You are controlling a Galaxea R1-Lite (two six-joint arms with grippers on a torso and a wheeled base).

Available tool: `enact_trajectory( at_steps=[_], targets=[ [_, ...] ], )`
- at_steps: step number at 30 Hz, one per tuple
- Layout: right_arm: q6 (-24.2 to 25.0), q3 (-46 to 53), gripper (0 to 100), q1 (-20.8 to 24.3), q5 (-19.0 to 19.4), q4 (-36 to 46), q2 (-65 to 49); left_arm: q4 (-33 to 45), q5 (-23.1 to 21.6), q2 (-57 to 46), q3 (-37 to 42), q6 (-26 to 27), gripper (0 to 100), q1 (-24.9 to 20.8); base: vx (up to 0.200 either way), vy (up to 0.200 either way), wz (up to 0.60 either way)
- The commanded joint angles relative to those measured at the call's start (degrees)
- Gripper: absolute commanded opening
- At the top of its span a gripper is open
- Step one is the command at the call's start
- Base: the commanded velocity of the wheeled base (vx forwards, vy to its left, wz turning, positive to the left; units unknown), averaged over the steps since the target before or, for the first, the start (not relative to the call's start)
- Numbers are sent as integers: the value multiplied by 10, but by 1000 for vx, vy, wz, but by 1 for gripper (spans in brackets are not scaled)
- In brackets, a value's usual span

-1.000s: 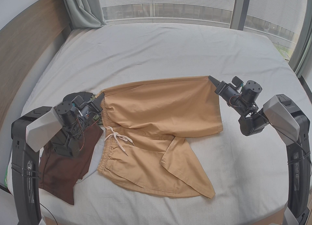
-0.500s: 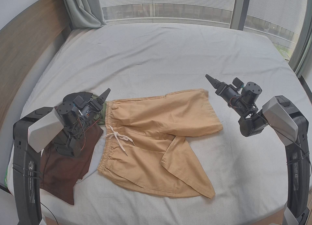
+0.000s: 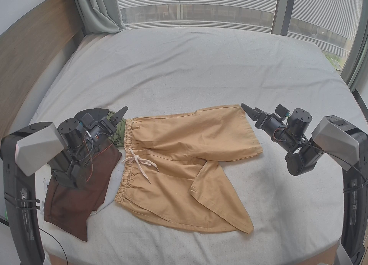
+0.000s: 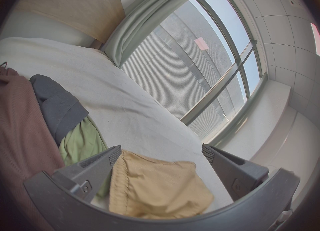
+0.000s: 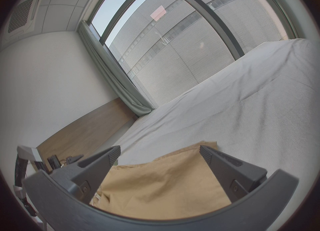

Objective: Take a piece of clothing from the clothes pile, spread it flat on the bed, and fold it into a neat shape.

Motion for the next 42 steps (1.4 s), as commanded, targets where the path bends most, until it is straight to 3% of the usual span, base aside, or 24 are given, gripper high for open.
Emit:
enact_trajectory(
  at_steps=[1, 5, 9, 20, 35, 42],
  targets=[
    [-45, 133, 100, 24, 0, -60, -78, -1, -82, -154, 147, 4, 100, 7, 0, 0, 0],
    [-57, 185, 100, 43, 0, -65, -115, -1, -134, -229, 215, 11, 100, 15, 0, 0, 0],
    [-66, 214, 100, 65, 0, -64, -142, -1, -145, -269, 263, 16, 100, 17, 0, 0, 0],
    [-176, 286, 100, 109, 0, -59, -178, 0, -213, -303, 372, 104, 100, 33, 0, 0, 0],
    [-237, 360, 100, 141, -2, -58, -176, 0, -213, -304, 385, 203, 100, 38, 0, 0, 0],
    [-258, 362, 100, 164, -10, -35, -169, 0, -213, -302, 386, 208, 100, 38, 0, 0, 0]
  ],
)
